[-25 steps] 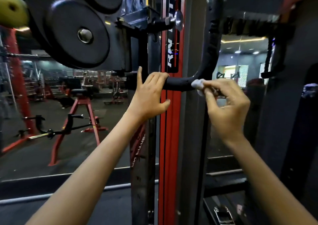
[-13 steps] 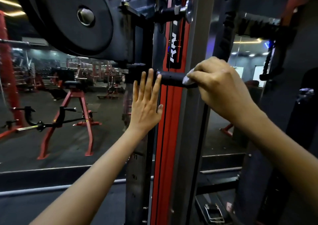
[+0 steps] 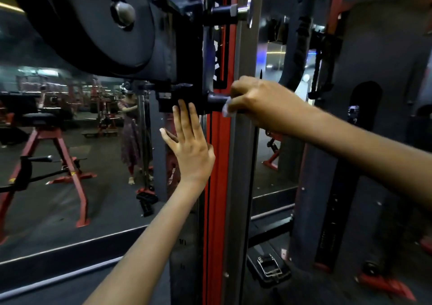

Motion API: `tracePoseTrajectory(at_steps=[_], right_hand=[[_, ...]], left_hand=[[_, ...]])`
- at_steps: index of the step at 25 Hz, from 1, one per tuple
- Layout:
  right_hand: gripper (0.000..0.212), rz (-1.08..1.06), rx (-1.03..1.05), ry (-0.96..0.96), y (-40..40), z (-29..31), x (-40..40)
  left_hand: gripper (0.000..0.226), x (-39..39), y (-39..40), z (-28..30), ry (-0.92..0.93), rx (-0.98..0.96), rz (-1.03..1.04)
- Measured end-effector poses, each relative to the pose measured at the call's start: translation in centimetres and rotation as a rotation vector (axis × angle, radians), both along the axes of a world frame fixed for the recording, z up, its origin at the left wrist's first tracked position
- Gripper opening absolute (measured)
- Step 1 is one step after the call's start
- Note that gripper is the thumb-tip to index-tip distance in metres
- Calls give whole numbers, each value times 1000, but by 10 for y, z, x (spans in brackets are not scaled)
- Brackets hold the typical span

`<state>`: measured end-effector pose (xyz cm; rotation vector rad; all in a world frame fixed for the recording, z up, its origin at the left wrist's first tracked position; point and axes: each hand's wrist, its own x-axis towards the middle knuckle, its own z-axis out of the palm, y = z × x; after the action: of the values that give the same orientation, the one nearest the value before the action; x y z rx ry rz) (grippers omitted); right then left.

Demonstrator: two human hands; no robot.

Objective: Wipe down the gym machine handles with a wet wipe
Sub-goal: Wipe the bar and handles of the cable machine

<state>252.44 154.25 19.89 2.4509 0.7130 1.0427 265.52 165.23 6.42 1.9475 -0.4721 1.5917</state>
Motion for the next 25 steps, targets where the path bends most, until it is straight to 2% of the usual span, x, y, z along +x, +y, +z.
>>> tracePoseTrajectory(at_steps=[2, 3, 6, 8, 10, 12, 14, 16, 18, 21, 23, 25], right_hand=[[17, -253, -85, 90, 0, 8, -27], [17, -326, -80, 67, 2, 12, -33], [15, -263, 95, -52, 22, 13, -21], [13, -121, 178, -73, 37, 3, -5], [4, -69, 66, -95, 34, -9, 3], [12, -95, -48, -91, 18, -12, -6], [17, -205, -74, -55, 11, -4, -26], [21, -435, -85, -11, 13, 3, -39], [16, -526, -38, -13, 22, 8, -37], [17, -305, 68, -18, 45, 4, -16], [22, -153, -93, -94, 46, -6, 5], [32, -146, -289, -140, 34, -12, 13]], left_hand=[[120, 0, 0, -1, 2, 1, 12], [121, 0, 0, -1, 6, 3, 9], [121, 0, 1, 1, 26, 16, -15], [120, -2, 2, 0, 25, 28, -17], [118, -2, 2, 0, 27, 22, -26], [119, -2, 3, -1, 31, 13, -61], [116, -4, 6, 0, 16, 40, -98], [110, -4, 12, 1, 2, 83, -141], [100, -5, 17, 0, -11, 100, -194], [96, -11, 20, 4, 39, 101, -271], [96, -12, 24, 5, 45, 116, -269], [90, -11, 32, 6, -19, 154, -259]])
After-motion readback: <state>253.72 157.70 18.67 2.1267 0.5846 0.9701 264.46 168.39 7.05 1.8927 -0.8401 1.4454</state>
